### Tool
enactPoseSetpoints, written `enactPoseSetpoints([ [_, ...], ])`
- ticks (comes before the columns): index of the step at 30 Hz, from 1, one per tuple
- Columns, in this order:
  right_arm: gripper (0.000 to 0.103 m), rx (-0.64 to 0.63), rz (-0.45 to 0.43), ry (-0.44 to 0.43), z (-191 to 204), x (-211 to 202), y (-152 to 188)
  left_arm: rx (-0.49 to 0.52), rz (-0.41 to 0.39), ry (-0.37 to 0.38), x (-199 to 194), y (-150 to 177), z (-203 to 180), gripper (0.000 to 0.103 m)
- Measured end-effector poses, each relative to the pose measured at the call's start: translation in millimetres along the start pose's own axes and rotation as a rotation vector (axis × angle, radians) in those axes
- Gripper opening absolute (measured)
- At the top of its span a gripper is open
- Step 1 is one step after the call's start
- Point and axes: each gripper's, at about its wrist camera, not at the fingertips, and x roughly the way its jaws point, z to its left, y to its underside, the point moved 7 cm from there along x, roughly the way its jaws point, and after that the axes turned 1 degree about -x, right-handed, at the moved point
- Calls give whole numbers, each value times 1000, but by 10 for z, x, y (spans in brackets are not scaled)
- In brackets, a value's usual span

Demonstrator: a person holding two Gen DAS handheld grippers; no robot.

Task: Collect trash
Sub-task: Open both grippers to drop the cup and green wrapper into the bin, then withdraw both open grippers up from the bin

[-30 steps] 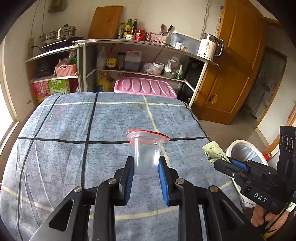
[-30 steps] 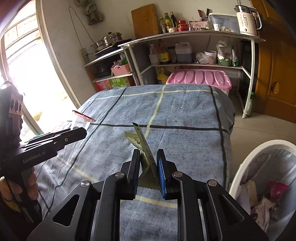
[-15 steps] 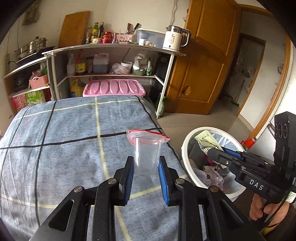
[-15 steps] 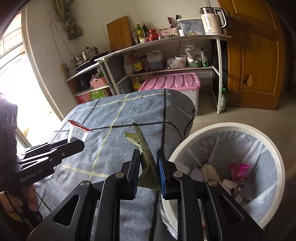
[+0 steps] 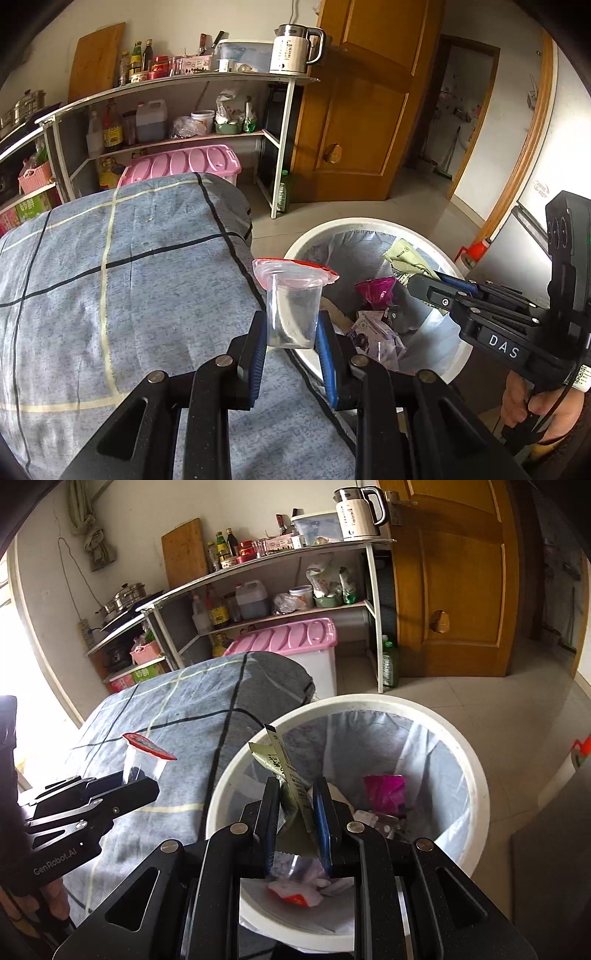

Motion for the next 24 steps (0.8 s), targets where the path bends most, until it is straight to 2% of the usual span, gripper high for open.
enactPoseSetpoints([
  [7,19,10,22,85,-268,57,72,32,43,20,224,93,-264,27],
  [15,23,34,47,126,-425,112,143,46,75,13,386,156,-348,27],
  [18,35,41,46,121,-427,98,162,51,76,9,393,165,-358,35],
  [20,35,44,45,117,-414,89,166,54,68,9,384,172,-361,44],
  [24,35,46,23,124,-379,0,170,50,55,8,336,172,-366,44],
])
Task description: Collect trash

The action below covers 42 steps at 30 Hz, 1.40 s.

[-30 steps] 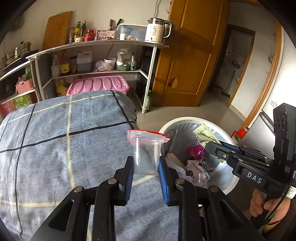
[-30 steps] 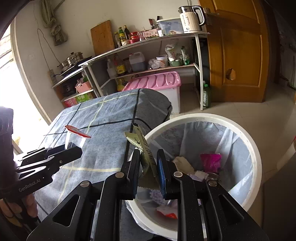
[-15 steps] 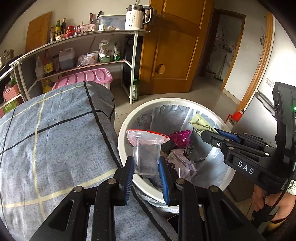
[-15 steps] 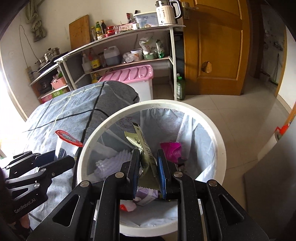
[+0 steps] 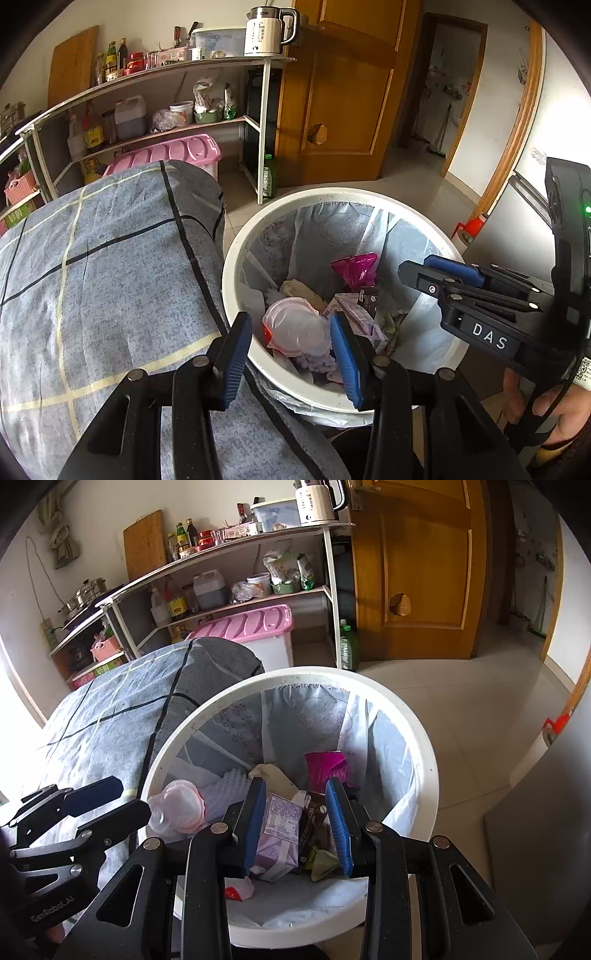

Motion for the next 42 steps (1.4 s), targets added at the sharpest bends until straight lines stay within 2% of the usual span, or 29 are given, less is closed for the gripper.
enactPoseSetpoints([
  [6,35,2,-70,22,79,-292,60,-12,-34,-15,-156,41,8,44],
  [10,37,10,-107,38,142,-481,153,-10,-81,-62,-336,110,21,53],
  [14,42,24,-115,69,192,-613,291,-29,-132,-75,-557,157,31,53],
  [18,42,33,-135,83,239,-737,406,4,-183,-146,-750,193,19,53],
  [23,42,43,-167,90,259,-902,497,-19,-204,-149,-893,285,24,53],
  [28,42,46,-185,104,283,-999,554,1,-232,-166,-1007,355,-52,53],
  [31,42,45,-192,106,299,-1019,559,16,-235,-194,-1026,391,-89,54],
  [42,42,49,-194,107,312,-1014,576,-3,-232,-188,-1050,421,-85,53],
])
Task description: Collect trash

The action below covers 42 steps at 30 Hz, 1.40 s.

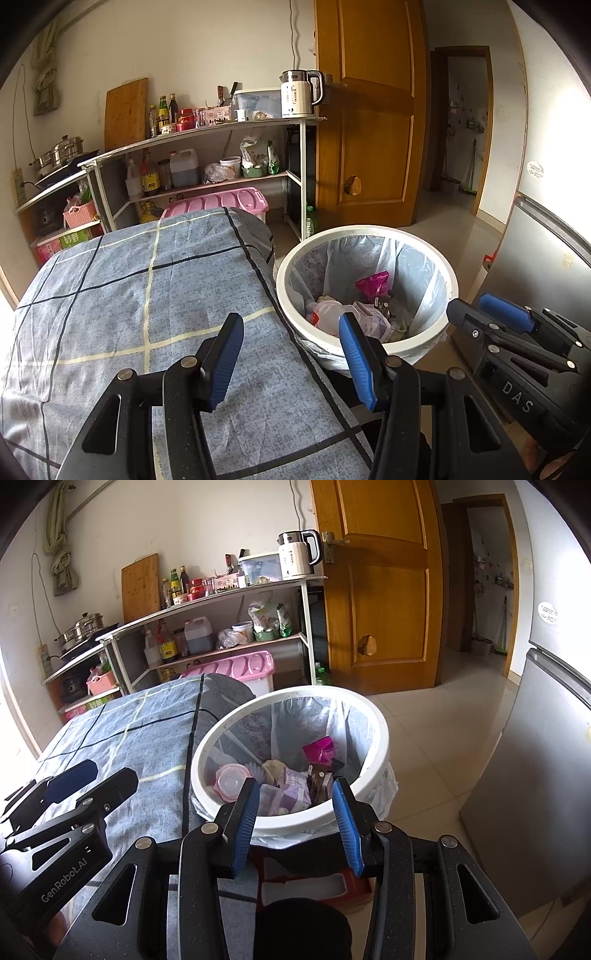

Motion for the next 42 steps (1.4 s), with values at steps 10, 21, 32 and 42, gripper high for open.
enactPoseSetpoints([
  [10,42,-10,3,-2,37,-12,34,-15,7,3,-20,-17,46,54],
  [21,42,-16,11,-1,74,-2,58,-17,10,3,-17,-29,62,54],
  [32,42,-14,12,-2,70,8,48,-18,12,7,-6,-30,74,53],
  [42,42,-13,5,1,68,-1,42,-13,13,13,5,-11,52,54],
])
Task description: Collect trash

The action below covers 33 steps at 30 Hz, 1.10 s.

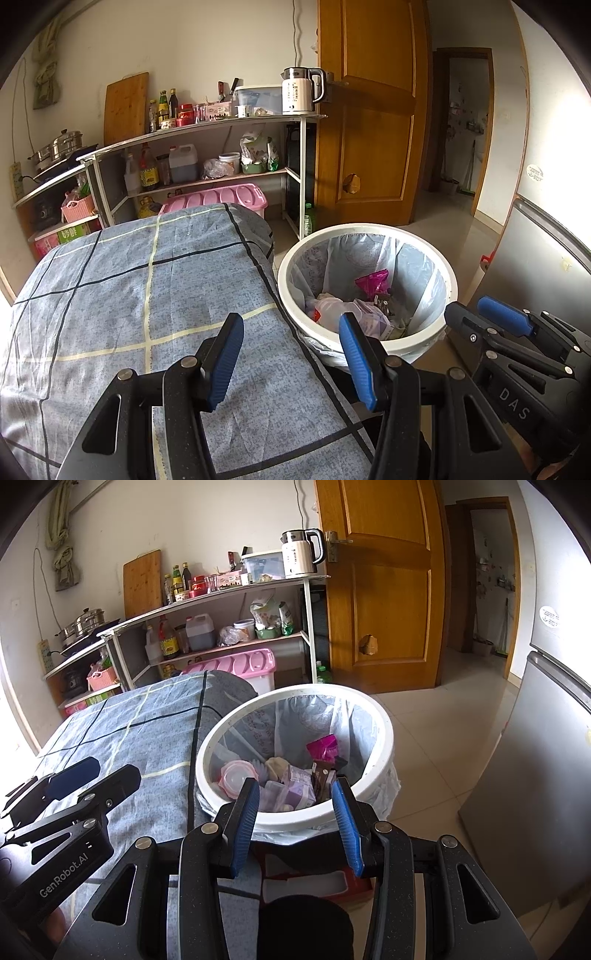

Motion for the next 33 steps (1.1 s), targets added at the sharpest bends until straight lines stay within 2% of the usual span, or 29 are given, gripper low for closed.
enactPoseSetpoints([
  [33,42,0,2,-4,7,-33,12,0,3,-2,0,19,5,54],
])
